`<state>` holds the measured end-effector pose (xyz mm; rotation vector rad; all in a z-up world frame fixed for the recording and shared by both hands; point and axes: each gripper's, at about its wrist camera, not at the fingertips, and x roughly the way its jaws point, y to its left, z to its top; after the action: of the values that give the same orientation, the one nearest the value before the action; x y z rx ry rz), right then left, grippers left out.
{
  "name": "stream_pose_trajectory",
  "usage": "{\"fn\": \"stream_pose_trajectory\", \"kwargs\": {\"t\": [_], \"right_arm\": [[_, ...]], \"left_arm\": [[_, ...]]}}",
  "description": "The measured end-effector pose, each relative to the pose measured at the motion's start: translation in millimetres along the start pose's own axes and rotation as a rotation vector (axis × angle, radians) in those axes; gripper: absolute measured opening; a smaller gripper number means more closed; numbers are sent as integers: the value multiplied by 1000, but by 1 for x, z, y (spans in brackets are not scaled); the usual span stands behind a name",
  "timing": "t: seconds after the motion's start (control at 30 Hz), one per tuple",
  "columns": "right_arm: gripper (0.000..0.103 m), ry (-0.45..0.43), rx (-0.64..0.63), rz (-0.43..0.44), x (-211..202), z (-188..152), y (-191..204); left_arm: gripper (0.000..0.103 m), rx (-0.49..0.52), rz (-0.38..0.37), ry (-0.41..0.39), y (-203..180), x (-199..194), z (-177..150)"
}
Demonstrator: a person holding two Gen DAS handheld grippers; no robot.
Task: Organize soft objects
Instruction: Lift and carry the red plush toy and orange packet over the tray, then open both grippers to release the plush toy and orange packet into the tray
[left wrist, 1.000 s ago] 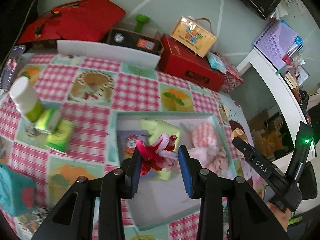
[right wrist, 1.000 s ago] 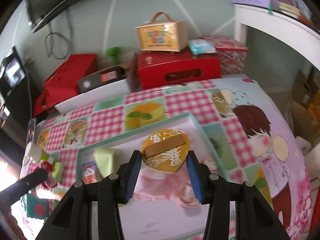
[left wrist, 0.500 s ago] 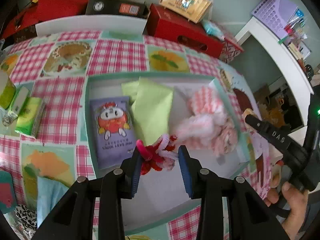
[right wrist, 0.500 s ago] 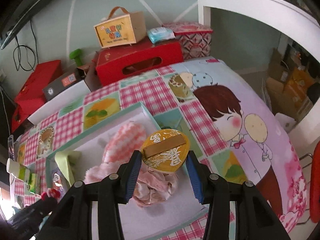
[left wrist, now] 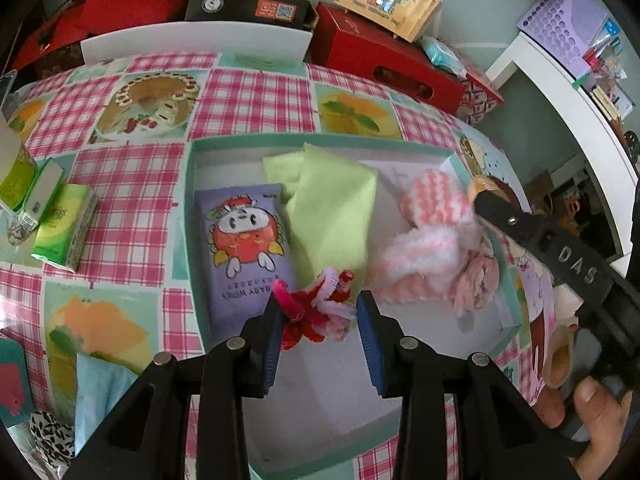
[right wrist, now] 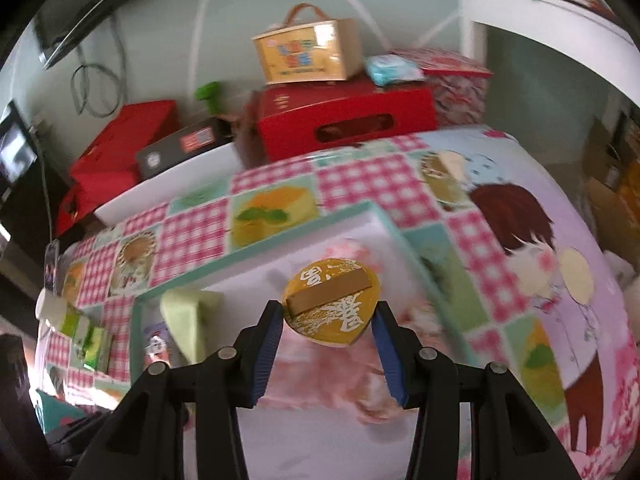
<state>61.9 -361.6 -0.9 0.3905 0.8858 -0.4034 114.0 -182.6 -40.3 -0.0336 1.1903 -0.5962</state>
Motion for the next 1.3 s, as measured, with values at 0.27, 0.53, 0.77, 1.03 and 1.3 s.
{"fn": "stream_pose_trajectory", "kwargs": {"t": [0.27,0.53,0.77,1.03,1.3], "right_arm": [[50,14,-58,48,10,-2,27],[51,92,-67,43,32,-11,30],[58,116,-76,28,36,-13,32],[68,134,-86,5,33,-12,34],[86,143,-96,-33,28,-11,33]], "left_arm": [[37,-10,7,-48,8,-6,5],[45,-11,9,-16,6,6,4],[54,-16,12,3,7,8,3],[63,-35,22,10,10,3,3],[76,-72,49,-25,22,-8,6]]}}
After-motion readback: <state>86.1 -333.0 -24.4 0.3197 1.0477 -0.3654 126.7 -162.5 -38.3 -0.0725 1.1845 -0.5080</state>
